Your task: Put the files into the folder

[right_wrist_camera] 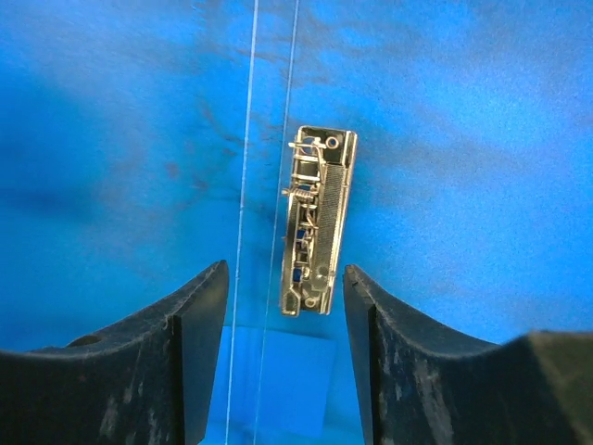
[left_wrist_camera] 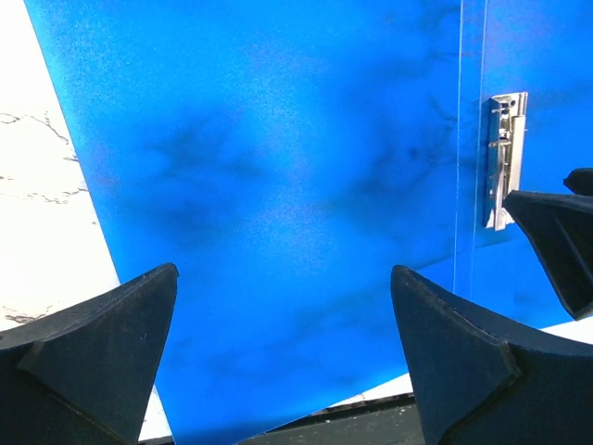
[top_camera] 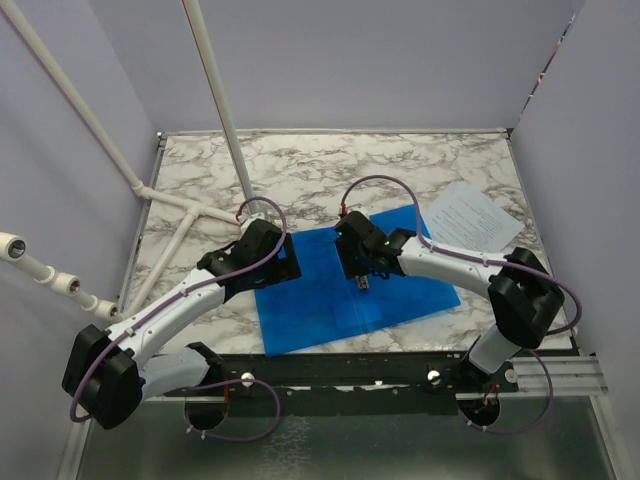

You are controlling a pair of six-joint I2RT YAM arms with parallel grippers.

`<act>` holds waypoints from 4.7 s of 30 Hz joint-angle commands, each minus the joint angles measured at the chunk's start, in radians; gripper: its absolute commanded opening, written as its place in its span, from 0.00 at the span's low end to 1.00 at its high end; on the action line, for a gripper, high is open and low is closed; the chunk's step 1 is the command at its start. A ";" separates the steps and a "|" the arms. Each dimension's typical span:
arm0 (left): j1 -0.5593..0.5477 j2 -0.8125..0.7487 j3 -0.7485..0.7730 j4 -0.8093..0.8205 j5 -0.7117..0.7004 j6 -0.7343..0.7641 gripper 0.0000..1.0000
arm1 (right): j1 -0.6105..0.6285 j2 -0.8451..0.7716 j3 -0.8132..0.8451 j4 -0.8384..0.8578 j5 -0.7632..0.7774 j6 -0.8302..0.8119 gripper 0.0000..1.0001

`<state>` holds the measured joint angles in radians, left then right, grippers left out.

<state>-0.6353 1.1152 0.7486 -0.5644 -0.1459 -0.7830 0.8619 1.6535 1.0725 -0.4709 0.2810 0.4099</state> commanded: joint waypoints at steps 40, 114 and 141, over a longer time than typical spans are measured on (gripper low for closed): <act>-0.111 0.303 -0.129 0.216 -0.030 -0.040 0.93 | 0.081 0.080 0.037 -0.147 0.060 0.115 0.21; -0.199 0.371 -0.123 0.013 -0.224 -0.090 0.82 | 0.115 0.191 -0.095 -0.162 0.193 0.260 0.00; -0.264 0.582 -0.187 0.174 -0.090 -0.132 0.66 | 0.110 0.090 -0.091 -0.179 0.272 0.285 0.00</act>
<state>-0.8711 1.5002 0.7109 -0.4282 -0.4767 -0.9020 0.9600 1.7336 1.0283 -0.5377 0.5335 0.6884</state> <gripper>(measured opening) 0.711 0.006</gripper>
